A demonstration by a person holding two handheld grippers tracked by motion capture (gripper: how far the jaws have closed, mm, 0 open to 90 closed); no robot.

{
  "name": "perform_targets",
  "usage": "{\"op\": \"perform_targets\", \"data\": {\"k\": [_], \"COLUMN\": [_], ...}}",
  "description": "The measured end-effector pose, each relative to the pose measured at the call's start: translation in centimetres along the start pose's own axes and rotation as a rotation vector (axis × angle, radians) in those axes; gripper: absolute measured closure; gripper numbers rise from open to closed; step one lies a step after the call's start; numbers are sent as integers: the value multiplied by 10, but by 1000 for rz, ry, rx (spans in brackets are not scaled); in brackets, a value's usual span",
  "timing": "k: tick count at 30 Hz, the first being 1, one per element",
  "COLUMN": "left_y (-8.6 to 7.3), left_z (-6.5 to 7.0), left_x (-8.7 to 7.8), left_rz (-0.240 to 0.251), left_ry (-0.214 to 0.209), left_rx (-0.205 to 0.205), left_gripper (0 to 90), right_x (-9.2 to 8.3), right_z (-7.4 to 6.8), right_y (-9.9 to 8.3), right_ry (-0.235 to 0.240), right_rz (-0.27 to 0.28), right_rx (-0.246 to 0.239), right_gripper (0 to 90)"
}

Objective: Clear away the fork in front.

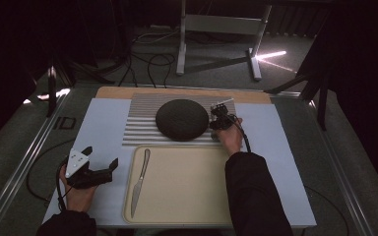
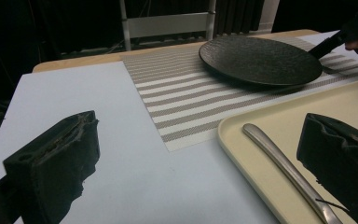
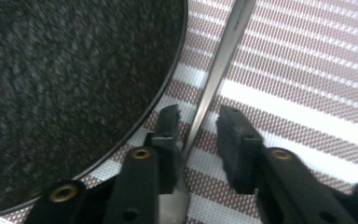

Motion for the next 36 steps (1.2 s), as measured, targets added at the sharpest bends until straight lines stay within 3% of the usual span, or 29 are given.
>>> {"op": "perform_targets", "data": {"k": [2,4,12,14,22,28,36], "left_y": [0,0,0,-1,-1,-1,-1], "left_z": [0,0,1,0,2,2,2], "left_x": [0,0,0,1,2,2,2], "left_rz": [0,0,-4,-6,-6,-10,-12], "left_ry": [0,1,1,4,-1,2,2], "left_rx": [-1,-1,4,-1,1,-1,0], "left_gripper": [1,1,1,1,1,1,1], "right_x": [-1,-1,-5,-9,-29,-35,-45], "right_z": [3,3,3,5,15,22,18], "right_y": [-1,-2,-4,-3,6,3,5], "right_ry": [-3,-8,-66,-70,-54,-37,-22], "right_rz": [0,-4,-47,-38,16,30,60], "right_rx": [25,43,-33,-29,13,44,15], "right_gripper": [807,817,857,858,858,859,859]}}
Point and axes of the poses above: each handheld gripper's, and its own axes: x roughly forward along the jaws, y roughly out of its top, z roughly to its right, the point moved 8 cm from there along x, roughly forward along the jaws
